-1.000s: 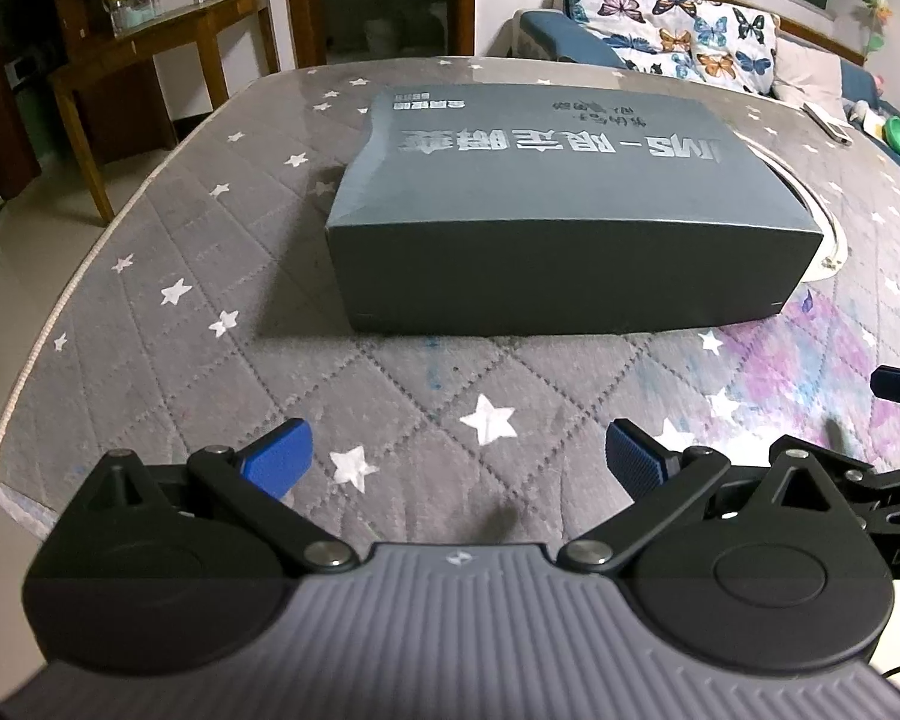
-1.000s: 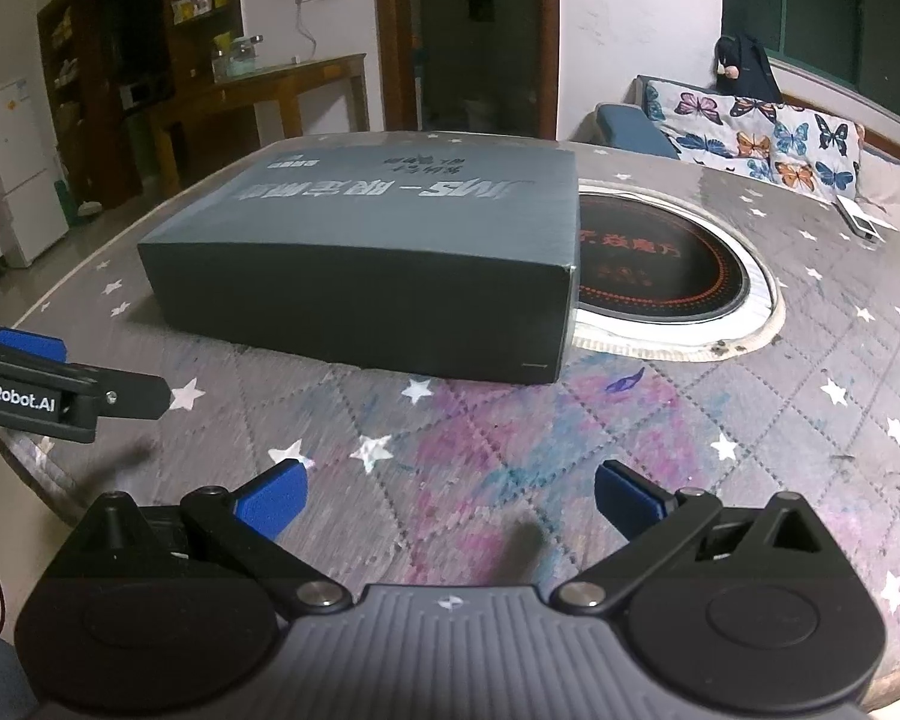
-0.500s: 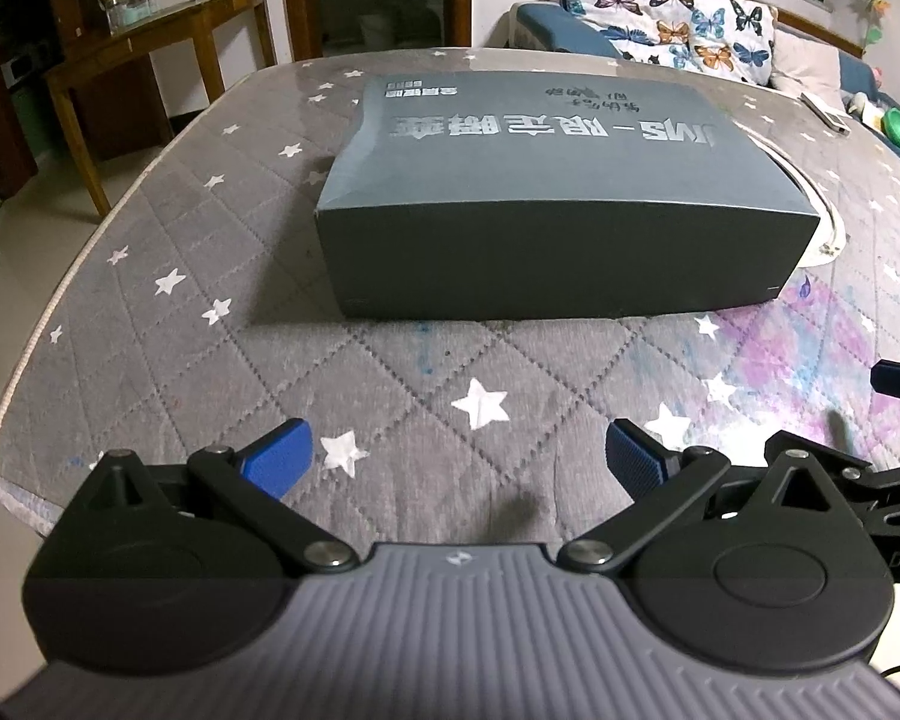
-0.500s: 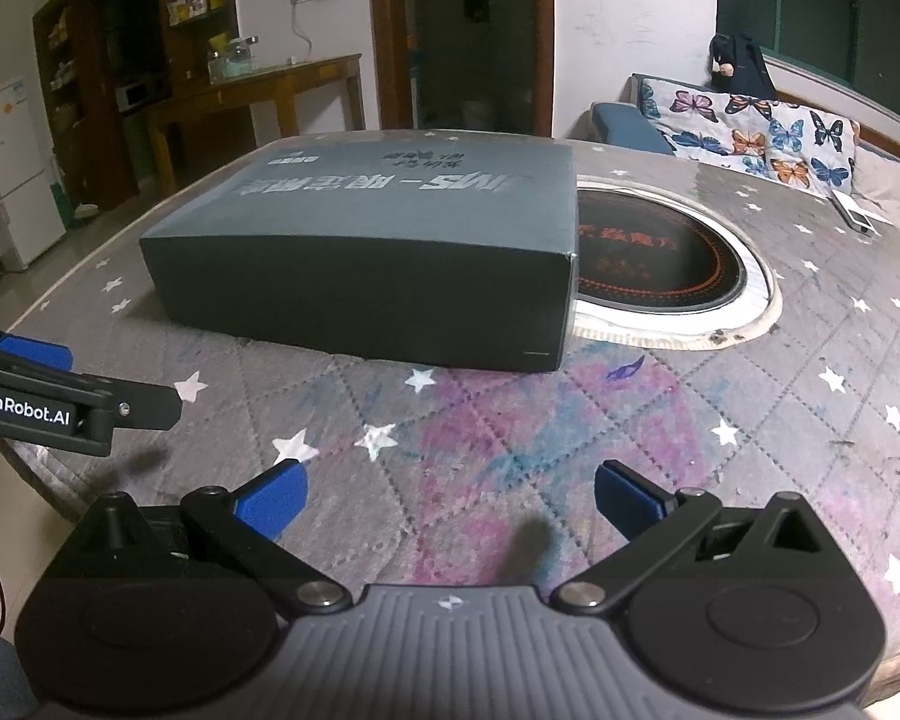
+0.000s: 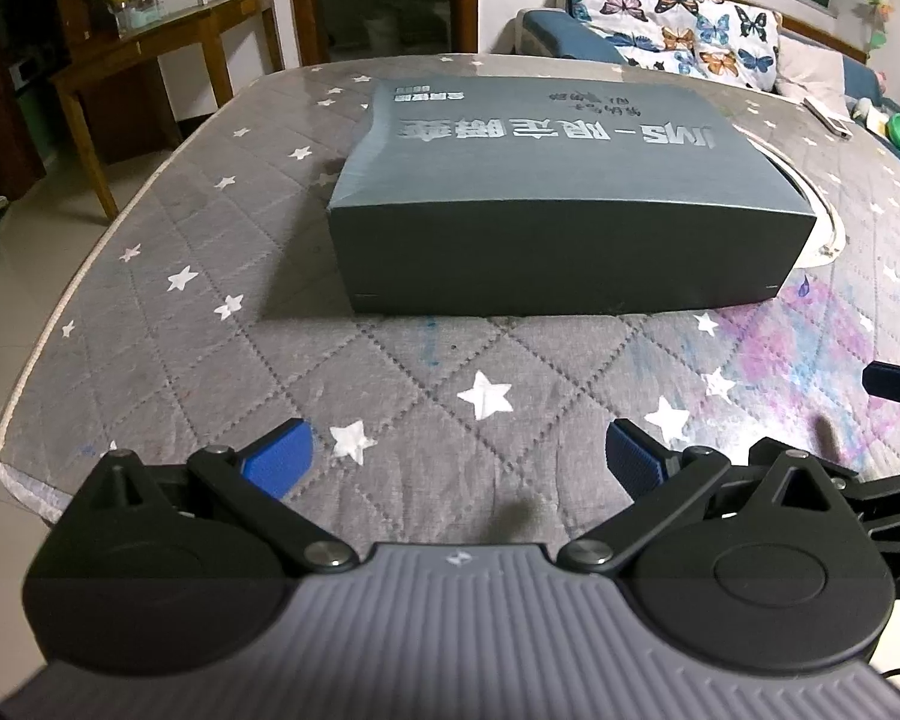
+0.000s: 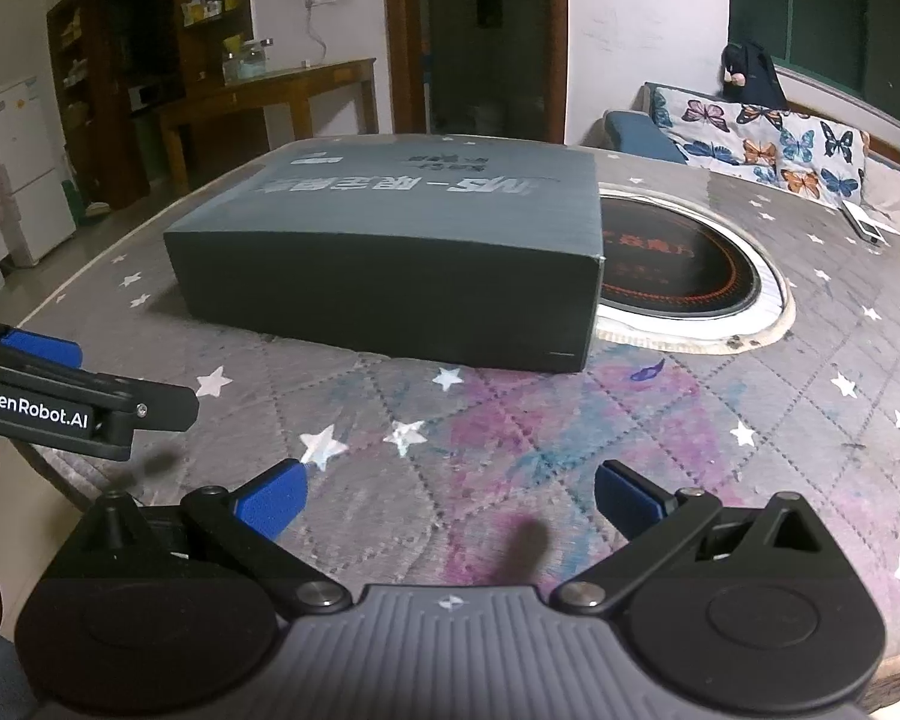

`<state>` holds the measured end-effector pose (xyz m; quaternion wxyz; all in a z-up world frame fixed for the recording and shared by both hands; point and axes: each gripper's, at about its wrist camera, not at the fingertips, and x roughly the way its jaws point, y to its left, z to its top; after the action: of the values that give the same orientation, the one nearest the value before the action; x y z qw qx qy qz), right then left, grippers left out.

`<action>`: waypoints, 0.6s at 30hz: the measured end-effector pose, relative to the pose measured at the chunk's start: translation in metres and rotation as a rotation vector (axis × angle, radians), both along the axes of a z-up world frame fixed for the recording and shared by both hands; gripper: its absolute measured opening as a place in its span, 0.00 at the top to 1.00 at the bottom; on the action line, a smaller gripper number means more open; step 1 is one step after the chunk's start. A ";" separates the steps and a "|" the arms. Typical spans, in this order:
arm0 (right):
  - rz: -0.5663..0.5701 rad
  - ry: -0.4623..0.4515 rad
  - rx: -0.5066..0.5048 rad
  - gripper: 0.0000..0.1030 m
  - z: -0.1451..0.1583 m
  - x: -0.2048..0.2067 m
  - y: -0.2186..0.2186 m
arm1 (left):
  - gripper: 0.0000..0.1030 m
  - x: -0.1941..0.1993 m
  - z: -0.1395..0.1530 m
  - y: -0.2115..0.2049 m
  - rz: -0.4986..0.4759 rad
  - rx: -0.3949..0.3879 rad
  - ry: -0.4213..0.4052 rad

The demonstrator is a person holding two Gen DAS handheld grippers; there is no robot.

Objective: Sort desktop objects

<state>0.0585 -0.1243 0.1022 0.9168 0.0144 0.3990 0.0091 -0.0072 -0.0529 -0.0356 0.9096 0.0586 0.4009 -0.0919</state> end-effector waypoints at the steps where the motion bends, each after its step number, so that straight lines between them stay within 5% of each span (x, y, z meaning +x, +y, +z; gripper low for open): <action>1: 0.000 -0.001 -0.002 0.00 0.000 0.000 0.001 | 0.00 0.000 0.000 0.000 -0.001 -0.002 -0.002; 18: -0.004 -0.010 -0.018 0.00 0.007 0.006 0.009 | 0.00 0.011 -0.004 -0.002 0.012 -0.031 -0.006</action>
<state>0.0645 -0.1157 0.1088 0.9189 0.0068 0.3945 0.0036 0.0041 -0.0545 -0.0401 0.9122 0.0423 0.3969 -0.0927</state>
